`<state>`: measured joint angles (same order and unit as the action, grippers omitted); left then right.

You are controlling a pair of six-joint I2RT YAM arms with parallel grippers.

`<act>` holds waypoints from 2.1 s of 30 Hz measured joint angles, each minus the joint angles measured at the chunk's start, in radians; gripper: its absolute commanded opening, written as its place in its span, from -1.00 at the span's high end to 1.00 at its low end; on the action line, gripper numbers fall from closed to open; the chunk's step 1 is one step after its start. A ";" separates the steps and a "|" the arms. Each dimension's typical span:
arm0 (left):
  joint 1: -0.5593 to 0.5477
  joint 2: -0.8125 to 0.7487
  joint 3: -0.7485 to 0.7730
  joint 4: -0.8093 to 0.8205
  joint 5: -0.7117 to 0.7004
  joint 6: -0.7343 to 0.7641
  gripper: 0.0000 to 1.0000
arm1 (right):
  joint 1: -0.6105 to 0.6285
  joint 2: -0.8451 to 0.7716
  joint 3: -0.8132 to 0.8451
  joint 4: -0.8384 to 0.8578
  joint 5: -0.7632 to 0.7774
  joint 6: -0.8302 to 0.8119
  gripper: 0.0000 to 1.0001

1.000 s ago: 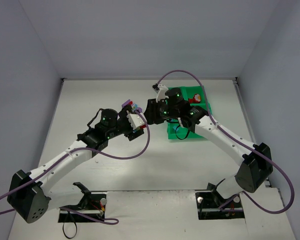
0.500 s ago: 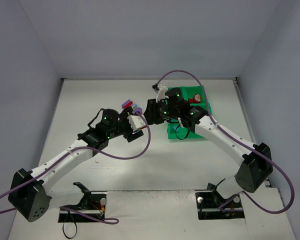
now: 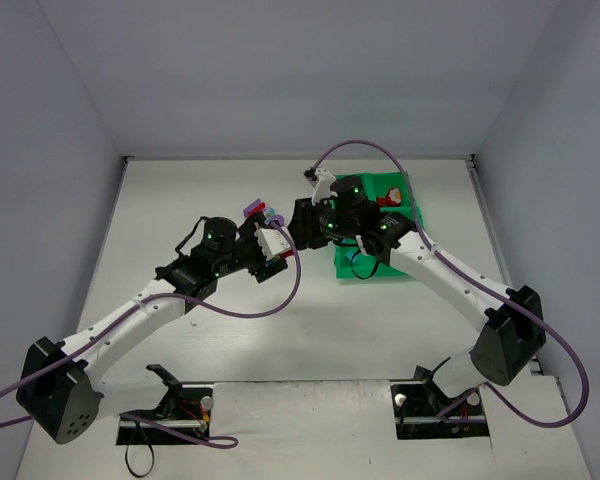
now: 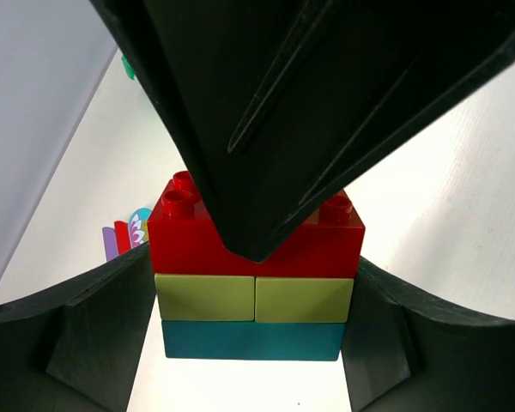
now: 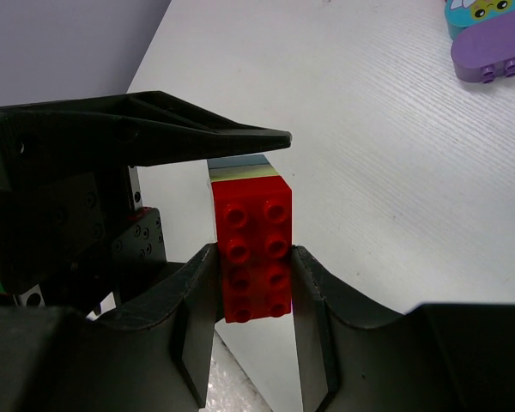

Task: Sort the legos into containers by color

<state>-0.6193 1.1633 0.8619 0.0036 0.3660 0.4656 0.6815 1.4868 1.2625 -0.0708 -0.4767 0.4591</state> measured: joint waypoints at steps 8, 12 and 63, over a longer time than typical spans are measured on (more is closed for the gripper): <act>0.001 0.000 0.000 -0.002 0.012 -0.010 0.19 | -0.001 0.000 0.000 0.008 0.000 0.001 1.00; 0.006 0.000 0.000 -0.002 0.023 -0.007 0.75 | -0.001 0.000 0.000 0.008 0.000 0.001 1.00; 0.072 -0.083 -0.042 0.032 -0.181 -0.376 1.00 | -0.532 0.168 0.089 0.023 0.512 -0.233 1.00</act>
<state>-0.5476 1.0805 0.8196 0.0357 0.1852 0.0895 0.1497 1.6550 1.3510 -0.0479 0.0349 0.2264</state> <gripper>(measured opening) 0.582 0.318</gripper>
